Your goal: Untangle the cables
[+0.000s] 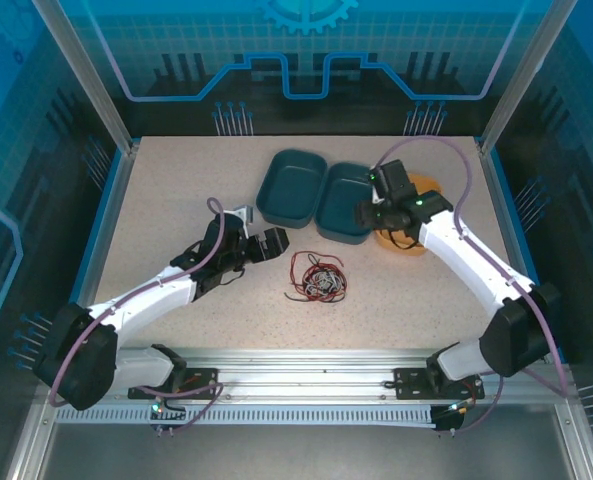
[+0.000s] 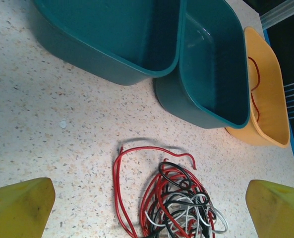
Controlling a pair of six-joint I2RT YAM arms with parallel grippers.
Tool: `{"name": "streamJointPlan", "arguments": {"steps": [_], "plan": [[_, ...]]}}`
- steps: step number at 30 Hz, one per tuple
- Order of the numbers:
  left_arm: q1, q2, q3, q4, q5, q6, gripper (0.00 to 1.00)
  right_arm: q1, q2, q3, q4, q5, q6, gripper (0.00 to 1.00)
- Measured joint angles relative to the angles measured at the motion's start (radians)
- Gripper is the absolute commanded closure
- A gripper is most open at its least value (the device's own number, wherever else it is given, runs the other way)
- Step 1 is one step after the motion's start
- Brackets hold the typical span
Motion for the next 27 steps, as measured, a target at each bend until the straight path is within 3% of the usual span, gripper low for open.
{"name": "streamJointPlan", "arguments": {"steps": [3,6,8,15,22,27], "plan": [[0.014,0.0,0.0,-0.003,-0.014,-0.007,0.01,0.09,-0.002,-0.012,0.007,-0.004,0.016,0.48],[0.037,0.0,-0.002,-0.003,-0.022,-0.027,0.01,0.166,0.026,-0.013,0.013,-0.002,0.038,0.56],[0.053,-0.001,-0.008,-0.002,-0.026,-0.039,0.01,0.201,0.066,-0.012,0.018,0.001,0.053,0.53],[0.065,-0.008,-0.03,-0.006,-0.031,-0.06,0.01,0.214,0.193,-0.011,0.011,0.035,0.127,0.54],[0.062,-0.008,-0.03,-0.006,-0.022,-0.053,0.01,0.211,0.188,-0.089,0.022,0.053,0.214,0.58],[0.005,0.018,-0.021,-0.011,-0.02,-0.033,0.01,0.21,0.178,-0.185,0.025,0.05,0.261,0.61]]}}
